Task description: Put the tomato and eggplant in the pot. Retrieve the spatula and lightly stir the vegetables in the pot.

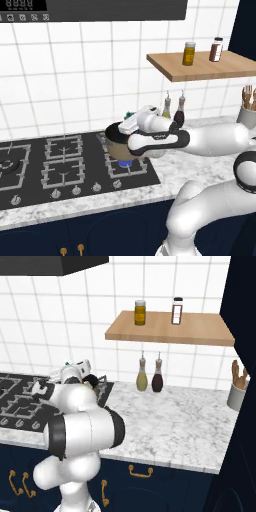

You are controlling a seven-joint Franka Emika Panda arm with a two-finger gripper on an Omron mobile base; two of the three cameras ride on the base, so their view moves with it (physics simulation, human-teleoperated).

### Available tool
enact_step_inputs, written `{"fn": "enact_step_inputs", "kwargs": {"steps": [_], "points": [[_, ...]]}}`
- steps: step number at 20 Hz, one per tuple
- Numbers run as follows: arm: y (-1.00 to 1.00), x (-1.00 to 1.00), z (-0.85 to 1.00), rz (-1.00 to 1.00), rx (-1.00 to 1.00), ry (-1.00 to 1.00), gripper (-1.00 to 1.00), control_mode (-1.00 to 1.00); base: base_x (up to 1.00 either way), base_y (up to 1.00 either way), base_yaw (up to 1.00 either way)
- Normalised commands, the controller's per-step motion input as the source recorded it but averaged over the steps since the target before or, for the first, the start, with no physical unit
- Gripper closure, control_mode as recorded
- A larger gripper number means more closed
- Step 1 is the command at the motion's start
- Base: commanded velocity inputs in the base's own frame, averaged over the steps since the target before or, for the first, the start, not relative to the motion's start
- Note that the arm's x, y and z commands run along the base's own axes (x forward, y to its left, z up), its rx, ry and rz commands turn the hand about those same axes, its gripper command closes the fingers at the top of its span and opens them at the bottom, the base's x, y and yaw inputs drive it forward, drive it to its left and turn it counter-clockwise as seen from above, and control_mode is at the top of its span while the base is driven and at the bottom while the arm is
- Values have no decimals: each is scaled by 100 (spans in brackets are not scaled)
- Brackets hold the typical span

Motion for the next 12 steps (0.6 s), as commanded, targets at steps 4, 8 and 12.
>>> {"fn": "enact_step_inputs", "kwargs": {"steps": [4,8,12], "points": [[-1,-3,46,-3,31,32,100,-100,0,0,0],[2,5,81,0,43,31,100,-100,0,0,0],[1,0,59,-1,30,26,100,-100,0,0,0]]}}
